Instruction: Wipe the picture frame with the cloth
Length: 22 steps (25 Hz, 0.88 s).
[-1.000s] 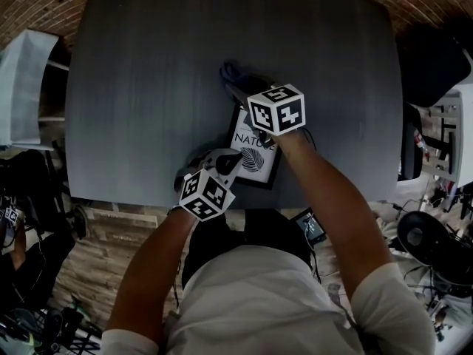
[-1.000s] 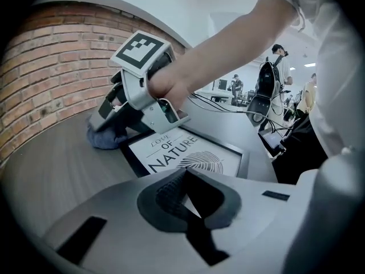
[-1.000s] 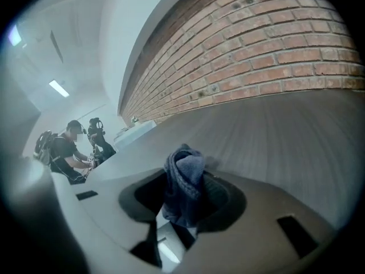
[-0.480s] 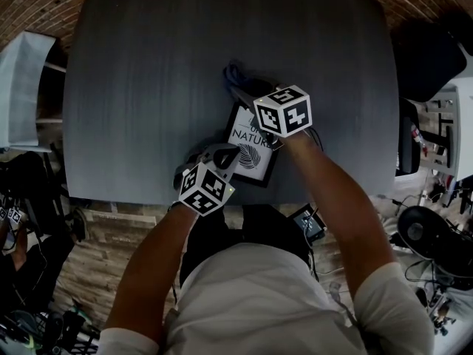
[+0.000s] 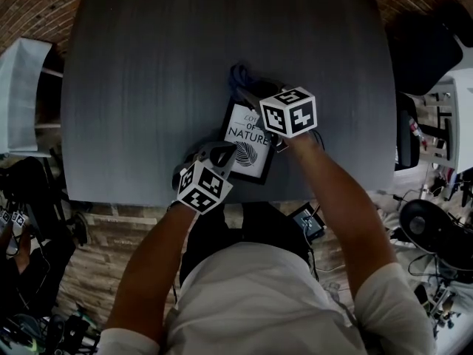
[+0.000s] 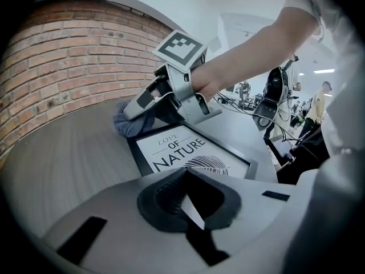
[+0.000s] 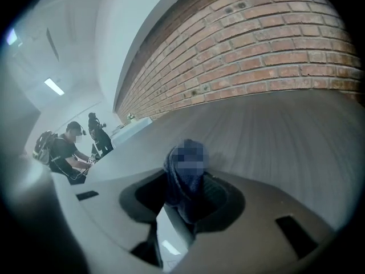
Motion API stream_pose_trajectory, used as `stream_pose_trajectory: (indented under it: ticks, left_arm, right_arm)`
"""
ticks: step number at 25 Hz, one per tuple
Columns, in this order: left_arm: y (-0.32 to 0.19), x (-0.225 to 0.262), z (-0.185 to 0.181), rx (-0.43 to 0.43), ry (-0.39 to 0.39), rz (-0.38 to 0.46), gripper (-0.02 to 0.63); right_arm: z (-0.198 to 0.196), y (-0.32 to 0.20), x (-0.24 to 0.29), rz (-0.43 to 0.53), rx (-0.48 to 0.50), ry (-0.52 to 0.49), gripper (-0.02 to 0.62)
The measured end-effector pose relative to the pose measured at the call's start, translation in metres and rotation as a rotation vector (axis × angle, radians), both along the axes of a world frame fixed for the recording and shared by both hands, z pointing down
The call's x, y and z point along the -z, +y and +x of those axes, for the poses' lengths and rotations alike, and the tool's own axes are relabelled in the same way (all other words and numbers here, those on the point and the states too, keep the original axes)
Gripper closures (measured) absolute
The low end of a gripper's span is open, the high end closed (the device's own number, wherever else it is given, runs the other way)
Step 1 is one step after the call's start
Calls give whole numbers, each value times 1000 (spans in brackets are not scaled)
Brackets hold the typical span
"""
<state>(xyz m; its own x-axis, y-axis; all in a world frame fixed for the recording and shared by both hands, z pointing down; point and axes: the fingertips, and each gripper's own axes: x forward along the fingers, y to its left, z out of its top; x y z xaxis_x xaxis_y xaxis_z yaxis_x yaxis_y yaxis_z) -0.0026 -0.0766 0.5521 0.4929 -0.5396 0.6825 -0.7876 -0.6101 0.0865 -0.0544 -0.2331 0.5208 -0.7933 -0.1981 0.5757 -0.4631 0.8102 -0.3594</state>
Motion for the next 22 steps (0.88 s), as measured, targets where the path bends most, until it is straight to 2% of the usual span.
stream_pose_trajectory:
  ticks: [22]
  left_arm:
    - [-1, -3, -2, 24, -11, 0, 598]
  right_arm:
    - [83, -4, -4, -33, -119, 56, 465]
